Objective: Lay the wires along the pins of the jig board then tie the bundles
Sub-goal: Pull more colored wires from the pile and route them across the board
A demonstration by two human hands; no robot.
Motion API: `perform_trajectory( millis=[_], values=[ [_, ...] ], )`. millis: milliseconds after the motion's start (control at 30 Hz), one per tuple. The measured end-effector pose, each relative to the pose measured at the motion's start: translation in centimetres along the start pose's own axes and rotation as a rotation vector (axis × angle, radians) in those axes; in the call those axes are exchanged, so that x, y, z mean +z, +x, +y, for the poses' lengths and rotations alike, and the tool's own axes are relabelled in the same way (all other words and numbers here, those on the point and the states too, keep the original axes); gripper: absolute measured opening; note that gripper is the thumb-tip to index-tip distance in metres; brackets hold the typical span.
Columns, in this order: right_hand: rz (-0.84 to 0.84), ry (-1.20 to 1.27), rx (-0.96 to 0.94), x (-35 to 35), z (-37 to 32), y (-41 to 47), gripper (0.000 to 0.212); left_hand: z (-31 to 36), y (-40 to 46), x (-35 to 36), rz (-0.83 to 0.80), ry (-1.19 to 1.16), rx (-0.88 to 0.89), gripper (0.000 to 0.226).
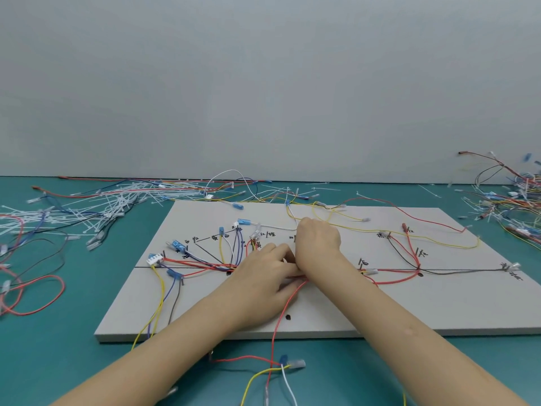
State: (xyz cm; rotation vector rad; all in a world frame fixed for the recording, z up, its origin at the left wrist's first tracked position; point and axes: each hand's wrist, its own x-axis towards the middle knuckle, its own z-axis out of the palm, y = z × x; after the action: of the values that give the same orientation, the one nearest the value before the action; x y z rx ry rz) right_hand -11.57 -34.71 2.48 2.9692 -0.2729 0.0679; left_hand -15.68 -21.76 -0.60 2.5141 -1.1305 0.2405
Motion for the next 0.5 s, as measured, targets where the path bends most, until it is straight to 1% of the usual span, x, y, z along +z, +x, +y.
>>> perform_trajectory(
  millis=[167, 300, 367, 500],
  values=[
    [0.023, 0.119, 0.05, 0.0, 0.4, -0.2, 0.046, -0.2, 0.1, -0.1, 0.016, -0.071, -0.023, 0.029],
    [-0.01, 0.261, 0.143, 0.1, 1.0, -0.1, 0.057, -0.5, 0.1, -0.1, 0.012, -0.084, -0.046, 0.031],
    [-0.023, 0.334, 0.195, 0.3, 1.4, 0.0, 0.056, -0.6, 0.0, -0.1, 0.031, -0.115, -0.057, 0.029],
    [-0.018, 0.42, 0.246, 0.4, 2.4, 0.0, 0.046, -0.9, 0.0, -0.3, 0.068, -0.159, -0.087, 0.025]
  ],
)
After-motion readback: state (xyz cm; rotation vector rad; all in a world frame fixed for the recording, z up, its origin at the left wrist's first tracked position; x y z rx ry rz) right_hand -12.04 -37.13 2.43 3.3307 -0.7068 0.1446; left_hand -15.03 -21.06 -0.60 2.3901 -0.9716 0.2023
